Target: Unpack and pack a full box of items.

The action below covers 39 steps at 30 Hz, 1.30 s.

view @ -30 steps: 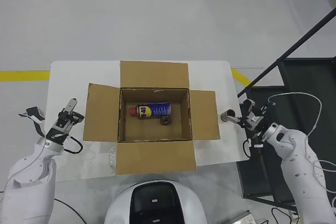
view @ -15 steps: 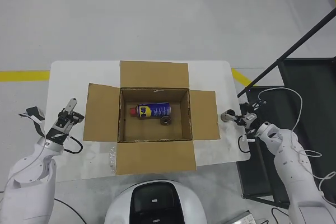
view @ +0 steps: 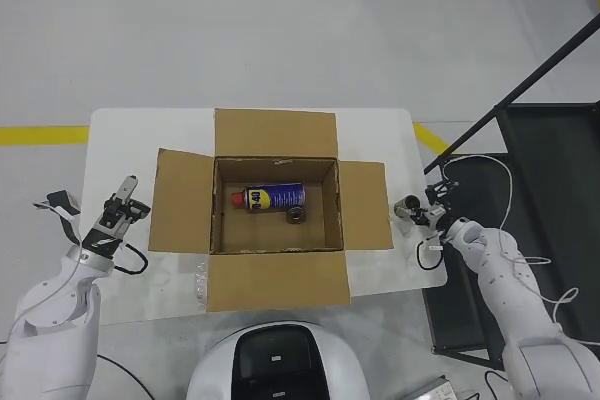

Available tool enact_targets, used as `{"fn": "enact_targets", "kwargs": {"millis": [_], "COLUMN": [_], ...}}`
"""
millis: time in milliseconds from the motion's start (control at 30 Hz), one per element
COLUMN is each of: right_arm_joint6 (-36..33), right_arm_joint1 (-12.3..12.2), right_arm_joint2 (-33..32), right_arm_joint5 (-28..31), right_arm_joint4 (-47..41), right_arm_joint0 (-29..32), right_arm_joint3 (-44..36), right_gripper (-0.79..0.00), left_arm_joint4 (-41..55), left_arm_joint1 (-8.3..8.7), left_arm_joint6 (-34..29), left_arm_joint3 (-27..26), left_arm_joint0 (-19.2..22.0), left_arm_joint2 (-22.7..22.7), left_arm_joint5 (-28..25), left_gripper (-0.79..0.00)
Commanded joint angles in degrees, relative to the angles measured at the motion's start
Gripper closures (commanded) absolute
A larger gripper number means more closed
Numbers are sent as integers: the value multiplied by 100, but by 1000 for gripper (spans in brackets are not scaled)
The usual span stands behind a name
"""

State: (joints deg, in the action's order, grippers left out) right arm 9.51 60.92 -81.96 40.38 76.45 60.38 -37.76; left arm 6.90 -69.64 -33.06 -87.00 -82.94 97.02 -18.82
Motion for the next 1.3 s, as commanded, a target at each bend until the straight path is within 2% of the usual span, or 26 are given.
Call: {"fn": "enact_targets", "kwargs": {"millis": [0,200,233,267,333,367,400,700,967,1133,1267], "right_arm_joint6": [29,93,98,107,142,157,183,371,775,1121,1337], "right_arm_joint1": [28,91,99,107,124,130,137,143,44,-106,-275], "right_arm_joint2": [89,252,278,304,354,379,401,517,452,233,-97], "right_arm_joint5": [-64,-214,-207,-202,-183,-179,-176,-79,492,704,718], "right_arm_joint4": [27,27,32,33,38,47,50,96,42,51,117], "right_arm_joint0": [-89,-370,-406,-440,-491,-511,-528,-631,-548,-332,52], "right_arm_joint3": [142,575,639,697,793,836,873,1066,869,356,-475], "right_gripper": [-785,-785,-662,-437,-249,-65,0,0,0,0,0], "left_arm_joint4": [0,0,0,0,0,0,0,0,0,0,0], "left_arm_joint1": [0,0,0,0,0,0,0,0,0,0,0], "left_arm_joint6": [0,0,0,0,0,0,0,0,0,0,0], "left_arm_joint3": [0,0,0,0,0,0,0,0,0,0,0], "left_arm_joint0": [0,0,0,0,0,0,0,0,0,0,0], "left_arm_joint2": [0,0,0,0,0,0,0,0,0,0,0], "left_arm_joint5": [0,0,0,0,0,0,0,0,0,0,0], "left_gripper": [-785,-785,-785,-785,-785,-785,-785,-785,-785,-785,-785]}}
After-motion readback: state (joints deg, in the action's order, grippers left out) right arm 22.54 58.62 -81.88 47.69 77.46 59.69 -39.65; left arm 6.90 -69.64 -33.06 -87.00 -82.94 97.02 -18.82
